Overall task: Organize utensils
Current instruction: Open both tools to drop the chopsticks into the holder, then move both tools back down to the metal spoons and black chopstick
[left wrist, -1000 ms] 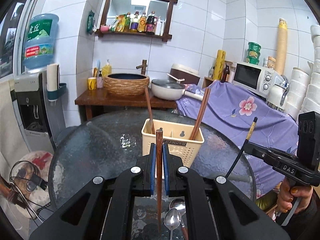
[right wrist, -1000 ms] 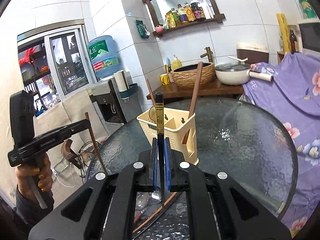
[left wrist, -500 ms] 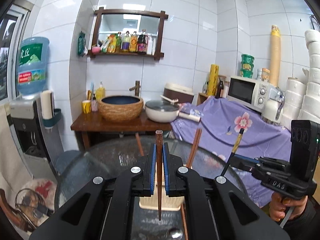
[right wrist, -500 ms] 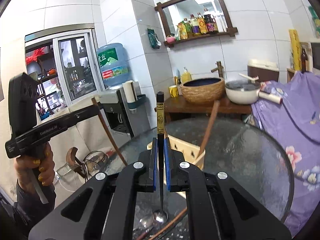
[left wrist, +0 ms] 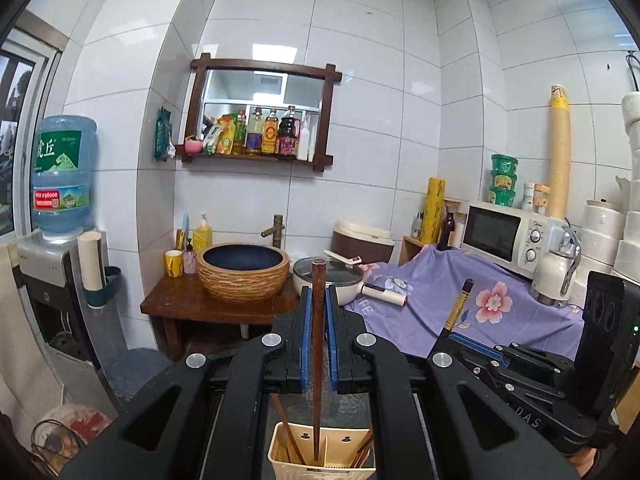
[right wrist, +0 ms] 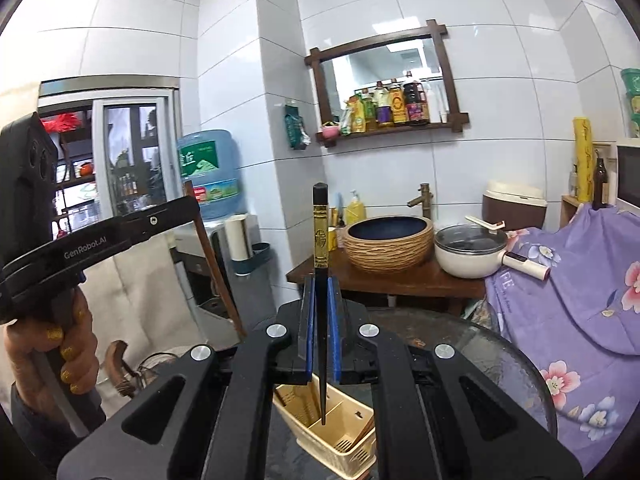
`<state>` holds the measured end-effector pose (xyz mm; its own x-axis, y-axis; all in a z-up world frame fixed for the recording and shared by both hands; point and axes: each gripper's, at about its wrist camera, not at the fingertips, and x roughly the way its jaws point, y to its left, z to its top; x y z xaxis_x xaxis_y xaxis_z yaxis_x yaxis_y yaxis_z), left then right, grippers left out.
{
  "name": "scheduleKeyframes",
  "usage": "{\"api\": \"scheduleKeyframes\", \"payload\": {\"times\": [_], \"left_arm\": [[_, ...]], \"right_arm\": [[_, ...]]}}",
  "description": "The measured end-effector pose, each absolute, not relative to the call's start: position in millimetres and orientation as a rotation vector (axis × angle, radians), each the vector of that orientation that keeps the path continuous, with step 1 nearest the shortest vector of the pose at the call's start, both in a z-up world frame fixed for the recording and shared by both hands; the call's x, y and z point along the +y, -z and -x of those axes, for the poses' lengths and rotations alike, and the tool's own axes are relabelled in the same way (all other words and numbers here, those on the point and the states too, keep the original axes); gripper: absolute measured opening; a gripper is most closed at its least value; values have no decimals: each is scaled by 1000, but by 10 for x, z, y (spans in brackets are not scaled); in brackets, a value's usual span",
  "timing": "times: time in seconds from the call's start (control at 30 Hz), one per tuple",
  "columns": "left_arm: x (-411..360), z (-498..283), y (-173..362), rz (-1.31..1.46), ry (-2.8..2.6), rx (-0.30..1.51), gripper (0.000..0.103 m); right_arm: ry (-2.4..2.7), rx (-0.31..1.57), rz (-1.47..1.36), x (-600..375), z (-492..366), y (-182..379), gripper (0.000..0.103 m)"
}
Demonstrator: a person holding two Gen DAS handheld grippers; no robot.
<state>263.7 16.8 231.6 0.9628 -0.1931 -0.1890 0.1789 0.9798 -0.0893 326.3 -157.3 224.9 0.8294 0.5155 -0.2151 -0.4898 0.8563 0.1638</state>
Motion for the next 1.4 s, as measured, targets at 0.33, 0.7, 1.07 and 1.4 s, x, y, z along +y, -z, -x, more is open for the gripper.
{"api": "scheduleKeyframes", "payload": {"times": [0.33,0.7,1.07,1.4], "left_arm": [[202,-3020,-1407,102,148,292,7],[218,-3145,-890,116,152,401,7],[215,-3071,-844,91,149,402,23],[231,-2689,-720,88,154,390,87]], "right_arm": [[-482,370,-115,-1484,-3565,-1401,7],[-473,442,-128,-1435,-3599,-969,7],[-442,421,-101,-1454,-3538,-919,9],[-380,341,-39,-1517,-3218,-909,53]]}}
